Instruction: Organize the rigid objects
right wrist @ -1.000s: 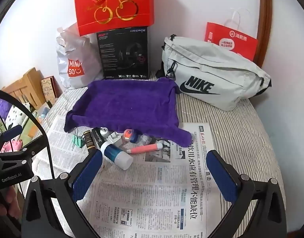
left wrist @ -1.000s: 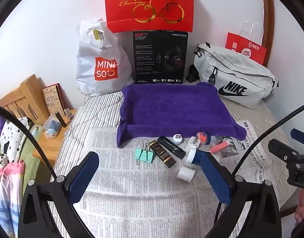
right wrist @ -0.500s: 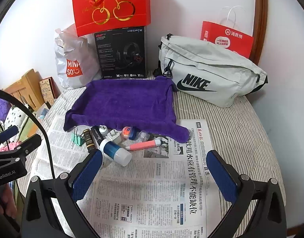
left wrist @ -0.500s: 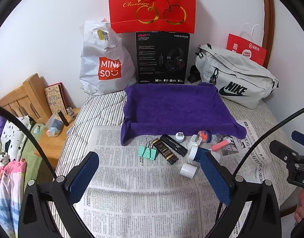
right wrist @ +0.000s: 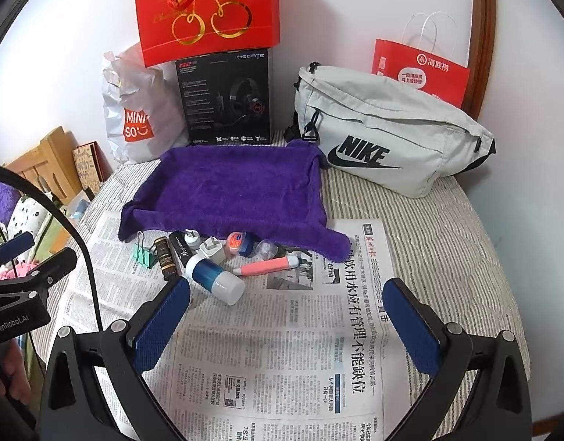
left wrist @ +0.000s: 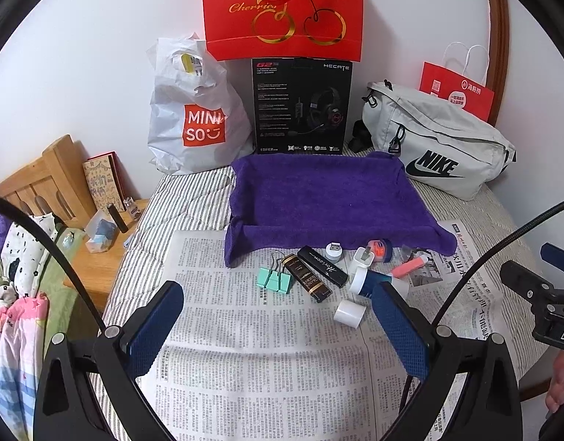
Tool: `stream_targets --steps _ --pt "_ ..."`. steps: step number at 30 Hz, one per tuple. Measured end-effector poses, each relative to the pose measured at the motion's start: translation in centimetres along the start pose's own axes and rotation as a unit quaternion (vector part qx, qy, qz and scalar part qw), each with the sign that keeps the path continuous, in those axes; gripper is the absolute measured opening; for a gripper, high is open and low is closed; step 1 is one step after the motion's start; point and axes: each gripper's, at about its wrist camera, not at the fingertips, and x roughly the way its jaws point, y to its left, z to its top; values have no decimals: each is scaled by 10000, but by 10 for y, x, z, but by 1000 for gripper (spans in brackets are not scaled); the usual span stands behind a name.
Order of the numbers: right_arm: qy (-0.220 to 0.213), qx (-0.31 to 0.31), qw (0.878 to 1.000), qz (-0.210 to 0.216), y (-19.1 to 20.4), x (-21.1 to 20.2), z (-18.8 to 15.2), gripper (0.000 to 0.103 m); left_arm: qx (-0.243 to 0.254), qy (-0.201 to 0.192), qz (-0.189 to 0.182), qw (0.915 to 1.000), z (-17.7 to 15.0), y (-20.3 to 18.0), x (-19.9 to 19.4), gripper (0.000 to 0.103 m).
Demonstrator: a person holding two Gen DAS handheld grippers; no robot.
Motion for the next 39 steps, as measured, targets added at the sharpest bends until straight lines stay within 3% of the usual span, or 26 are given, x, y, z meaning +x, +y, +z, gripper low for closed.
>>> stream_targets --steps 39 --pt "42 58 10000 19 -2 1 -4 103 -14 22 15 10000 -6 0 0 103"
